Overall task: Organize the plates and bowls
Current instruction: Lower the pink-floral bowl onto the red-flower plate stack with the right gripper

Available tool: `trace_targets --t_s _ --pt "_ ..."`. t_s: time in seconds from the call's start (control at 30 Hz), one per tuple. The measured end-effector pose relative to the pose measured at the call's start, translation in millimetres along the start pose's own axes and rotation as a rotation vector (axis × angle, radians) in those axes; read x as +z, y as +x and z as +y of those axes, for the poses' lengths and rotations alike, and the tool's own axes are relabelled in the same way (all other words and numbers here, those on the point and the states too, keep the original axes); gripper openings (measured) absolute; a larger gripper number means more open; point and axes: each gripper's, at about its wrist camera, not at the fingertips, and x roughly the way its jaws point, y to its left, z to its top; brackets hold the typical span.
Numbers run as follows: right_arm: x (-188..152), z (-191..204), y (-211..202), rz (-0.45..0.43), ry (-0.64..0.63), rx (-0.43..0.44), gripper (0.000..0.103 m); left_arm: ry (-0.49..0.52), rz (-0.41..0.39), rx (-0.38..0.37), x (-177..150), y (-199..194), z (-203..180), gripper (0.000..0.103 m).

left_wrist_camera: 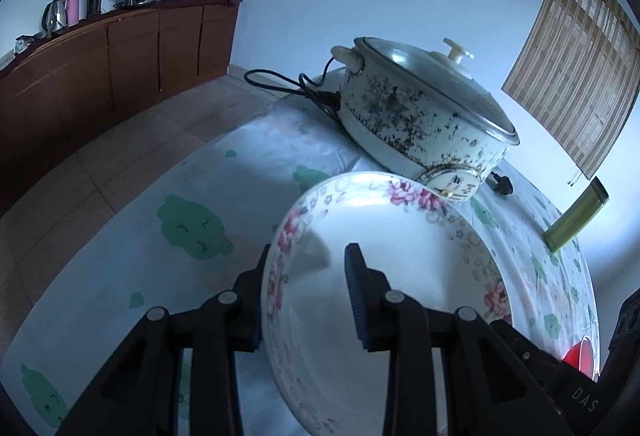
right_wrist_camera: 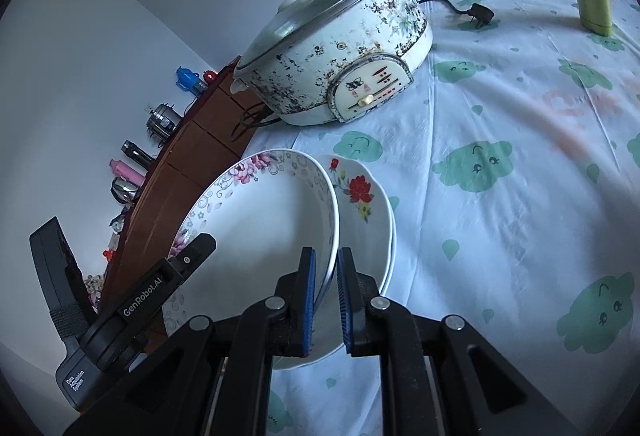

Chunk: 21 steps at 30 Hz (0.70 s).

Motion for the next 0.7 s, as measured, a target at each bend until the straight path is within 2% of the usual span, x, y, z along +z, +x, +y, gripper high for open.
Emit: trace_targets --t_s 0.3,0.7 --pt "1 -5 4 -0.001 -0.007 -0.034 0.012 0.019 0.018 0.011 -2 7 -6 0.031" --pt "-4 4 9 -0.026 -0.073 -0.116 0.012 0.067 0.003 0.054 -4 8 -13 0.031"
